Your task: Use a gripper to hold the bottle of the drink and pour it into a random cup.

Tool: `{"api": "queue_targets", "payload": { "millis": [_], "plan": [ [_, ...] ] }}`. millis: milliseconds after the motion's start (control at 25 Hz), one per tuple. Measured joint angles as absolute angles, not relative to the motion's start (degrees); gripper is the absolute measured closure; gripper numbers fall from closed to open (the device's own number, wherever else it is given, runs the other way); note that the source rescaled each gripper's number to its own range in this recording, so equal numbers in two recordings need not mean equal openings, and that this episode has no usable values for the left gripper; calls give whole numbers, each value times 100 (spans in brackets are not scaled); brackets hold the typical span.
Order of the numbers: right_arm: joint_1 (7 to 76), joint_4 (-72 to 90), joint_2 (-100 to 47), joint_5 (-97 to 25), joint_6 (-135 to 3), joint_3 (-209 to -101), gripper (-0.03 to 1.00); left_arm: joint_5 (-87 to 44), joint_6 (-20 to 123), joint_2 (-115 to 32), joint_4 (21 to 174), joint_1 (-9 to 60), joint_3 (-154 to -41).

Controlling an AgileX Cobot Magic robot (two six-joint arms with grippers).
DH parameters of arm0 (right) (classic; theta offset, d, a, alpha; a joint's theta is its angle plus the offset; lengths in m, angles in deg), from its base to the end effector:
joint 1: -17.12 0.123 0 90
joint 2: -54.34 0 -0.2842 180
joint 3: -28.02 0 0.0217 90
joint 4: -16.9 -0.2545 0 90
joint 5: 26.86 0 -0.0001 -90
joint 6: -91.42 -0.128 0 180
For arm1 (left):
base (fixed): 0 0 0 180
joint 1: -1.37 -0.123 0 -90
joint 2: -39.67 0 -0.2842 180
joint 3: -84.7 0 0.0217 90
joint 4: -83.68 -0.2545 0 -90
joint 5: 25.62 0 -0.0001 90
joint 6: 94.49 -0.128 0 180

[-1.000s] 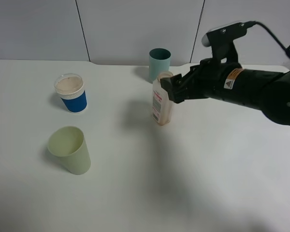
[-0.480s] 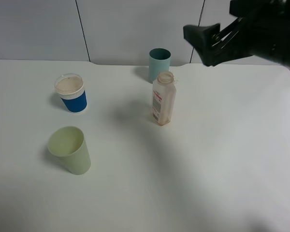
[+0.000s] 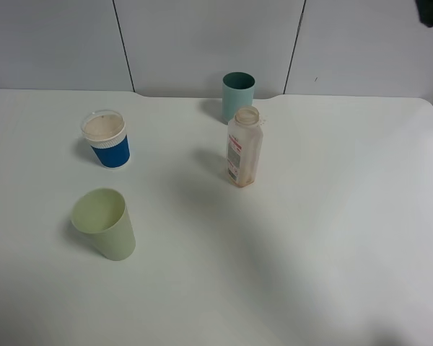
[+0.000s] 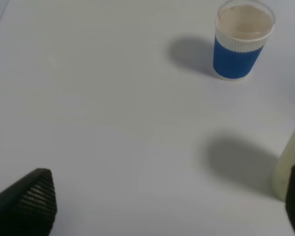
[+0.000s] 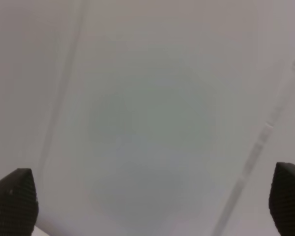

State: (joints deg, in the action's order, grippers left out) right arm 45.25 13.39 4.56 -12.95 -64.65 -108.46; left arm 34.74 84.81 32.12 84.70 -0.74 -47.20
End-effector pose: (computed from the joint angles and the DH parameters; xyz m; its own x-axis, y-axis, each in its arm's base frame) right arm 0.1752 0.0915 0.3704 0.3125 -0.2304 -0.9215 -0.3728 0.8626 -0.3421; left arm 0.0312 -0.0008 0.2657 -0.4382 -0.0127 -0.8988 -0.0214 0.9998 -0.0037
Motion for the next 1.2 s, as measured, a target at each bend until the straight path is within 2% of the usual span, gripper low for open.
{"api": "queue_targets", "payload": {
  "millis": [280,560,880,1200],
  "plan": [
    [3063,1630,1061,-2958,-7339,-10902,6,3474,8481,3212,8470,-74,-4720],
    [2069,1869,1950,-4404,-7628,-11480,5,3474,8481,3212,8475,-74,-4720],
    [1755,2022,3166,-5524,-7633,-11745,5,3474,8481,3212,8481,-74,-4720],
    [1755,2178,4151,-7442,-7778,-11591,5,3474,8481,3212,8477,-74,-4720]
  ]
}}
